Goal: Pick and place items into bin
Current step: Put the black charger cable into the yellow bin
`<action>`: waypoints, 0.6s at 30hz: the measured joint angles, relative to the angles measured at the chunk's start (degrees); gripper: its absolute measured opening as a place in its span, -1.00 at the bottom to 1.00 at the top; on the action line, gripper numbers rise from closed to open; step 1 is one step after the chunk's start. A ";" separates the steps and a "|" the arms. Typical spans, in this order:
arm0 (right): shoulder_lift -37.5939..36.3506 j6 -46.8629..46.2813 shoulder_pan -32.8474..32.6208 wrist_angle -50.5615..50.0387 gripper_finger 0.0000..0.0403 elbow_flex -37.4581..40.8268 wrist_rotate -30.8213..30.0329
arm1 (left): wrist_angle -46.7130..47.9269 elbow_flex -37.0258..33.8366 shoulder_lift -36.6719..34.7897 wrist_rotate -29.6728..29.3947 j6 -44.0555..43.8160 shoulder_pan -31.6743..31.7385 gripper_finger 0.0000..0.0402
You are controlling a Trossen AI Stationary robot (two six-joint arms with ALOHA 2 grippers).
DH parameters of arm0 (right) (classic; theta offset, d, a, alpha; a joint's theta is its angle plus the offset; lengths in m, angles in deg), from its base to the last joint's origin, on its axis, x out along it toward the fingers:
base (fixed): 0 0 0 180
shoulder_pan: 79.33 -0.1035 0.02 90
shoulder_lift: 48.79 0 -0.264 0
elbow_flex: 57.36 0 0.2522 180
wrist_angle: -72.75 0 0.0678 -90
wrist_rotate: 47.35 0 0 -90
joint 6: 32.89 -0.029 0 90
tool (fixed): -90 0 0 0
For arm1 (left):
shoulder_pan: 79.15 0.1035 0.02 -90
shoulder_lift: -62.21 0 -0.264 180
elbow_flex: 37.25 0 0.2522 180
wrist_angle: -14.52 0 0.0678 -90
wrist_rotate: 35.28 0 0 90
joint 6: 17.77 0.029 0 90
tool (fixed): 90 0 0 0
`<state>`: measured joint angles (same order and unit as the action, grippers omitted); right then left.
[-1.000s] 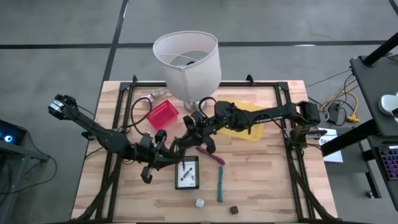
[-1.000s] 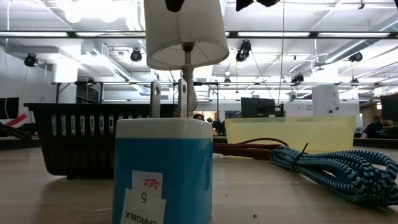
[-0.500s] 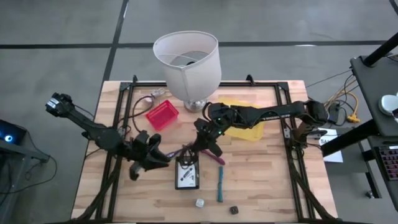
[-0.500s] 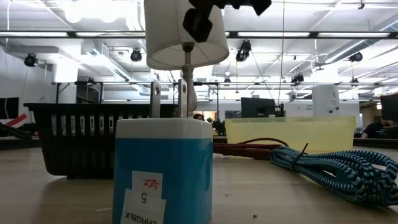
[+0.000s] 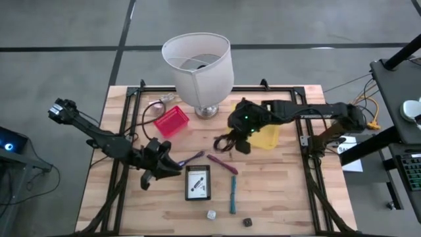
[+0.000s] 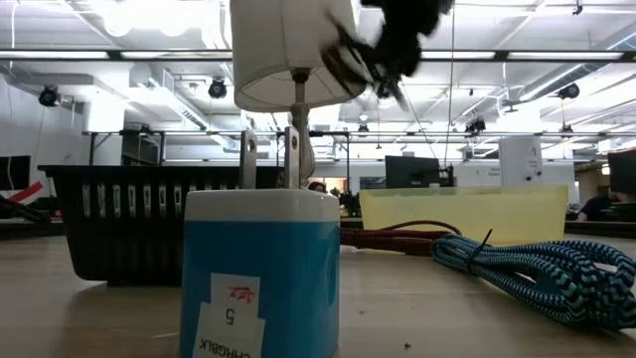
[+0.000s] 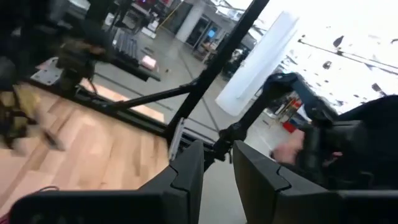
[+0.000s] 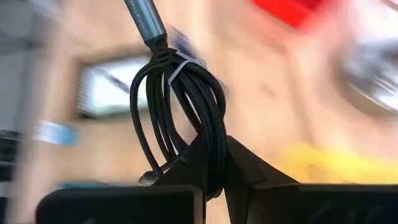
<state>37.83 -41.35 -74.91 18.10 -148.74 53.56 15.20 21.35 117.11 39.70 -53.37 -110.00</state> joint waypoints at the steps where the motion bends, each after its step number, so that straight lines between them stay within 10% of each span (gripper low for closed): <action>1: -0.39 0.33 0.23 -2.60 -0.93 0.09 -3.40 | -0.17 0.00 -0.03 -0.03 0.00 0.00 -0.65; 9: -4.07 -1.19 2.95 -13.88 -0.93 1.68 -24.98 | 0.43 -0.09 0.56 -0.08 0.55 0.02 -0.65; 18: -3.72 -4.22 7.61 -14.63 -0.93 7.39 -28.28 | 0.41 -0.09 1.21 -0.12 1.46 0.02 -0.65</action>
<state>34.11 -45.57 -67.30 3.47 -141.35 25.29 15.61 21.26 118.32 39.58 -51.90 -109.98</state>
